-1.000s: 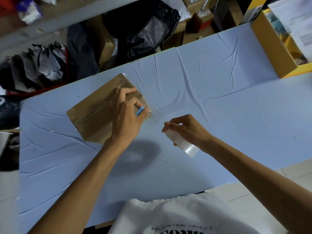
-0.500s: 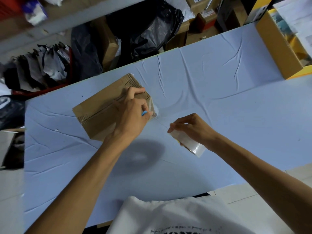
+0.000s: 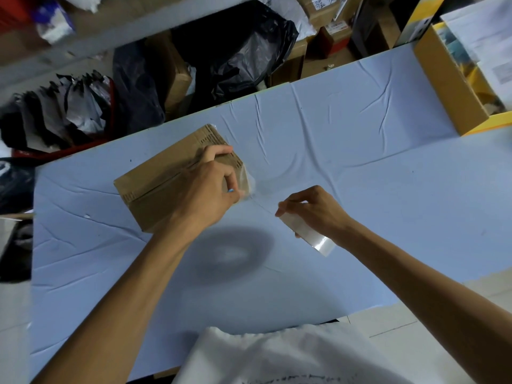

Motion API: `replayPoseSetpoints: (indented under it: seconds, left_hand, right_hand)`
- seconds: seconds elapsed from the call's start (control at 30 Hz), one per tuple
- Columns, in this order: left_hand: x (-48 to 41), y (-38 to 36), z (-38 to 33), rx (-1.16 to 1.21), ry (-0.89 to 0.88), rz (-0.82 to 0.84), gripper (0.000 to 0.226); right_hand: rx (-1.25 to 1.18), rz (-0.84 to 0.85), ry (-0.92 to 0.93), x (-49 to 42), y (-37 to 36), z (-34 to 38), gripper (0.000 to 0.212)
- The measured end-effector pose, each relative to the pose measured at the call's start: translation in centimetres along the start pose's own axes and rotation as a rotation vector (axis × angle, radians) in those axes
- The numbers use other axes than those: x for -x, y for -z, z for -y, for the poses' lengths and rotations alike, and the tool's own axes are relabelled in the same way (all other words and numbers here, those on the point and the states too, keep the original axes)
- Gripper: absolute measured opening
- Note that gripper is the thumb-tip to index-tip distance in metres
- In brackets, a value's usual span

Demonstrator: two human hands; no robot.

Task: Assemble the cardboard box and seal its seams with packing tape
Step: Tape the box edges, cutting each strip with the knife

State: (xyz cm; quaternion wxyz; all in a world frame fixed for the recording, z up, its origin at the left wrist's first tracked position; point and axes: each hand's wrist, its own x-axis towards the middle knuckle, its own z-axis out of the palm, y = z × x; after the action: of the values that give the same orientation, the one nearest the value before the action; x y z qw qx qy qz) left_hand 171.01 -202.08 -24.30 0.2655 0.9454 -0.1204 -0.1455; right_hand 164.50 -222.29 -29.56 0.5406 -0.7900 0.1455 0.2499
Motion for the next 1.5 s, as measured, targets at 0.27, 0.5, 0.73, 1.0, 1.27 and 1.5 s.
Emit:
replayPoseSetpoints:
  seconds: [0.27,0.5,0.73,1.0,1.27,1.5]
  left_hand:
    - [0.7,0.2,0.1,-0.005,-0.015,0.026,0.015]
    - [0.5,0.6,0.1,0.008,0.007,0.015,0.015]
    - [0.8,0.8,0.3,0.004,-0.015,0.047,0.015]
    - [1.0,0.9,0.2,0.016,0.001,0.06,0.016]
    - [1.2,0.8,0.0,0.034,0.017,0.074,0.014]
    - [1.3,0.9,-0.1,0.016,0.012,0.074,0.014]
  right_hand:
    - [0.089,-0.046,0.029,-0.1,1.9,-0.4,0.022]
    - [0.254,0.072,-0.088,-0.1,1.3,-3.0,0.017]
    - [0.112,0.113,0.02,0.7,1.0,-4.8,0.02]
    - [0.143,0.126,0.094,-0.1,-0.3,-4.4,0.015]
    - [0.214,0.005,-0.003,-0.3,-1.0,-4.6,0.014]
    - [0.311,-0.211,-0.139,0.5,-2.7,-4.9,0.02]
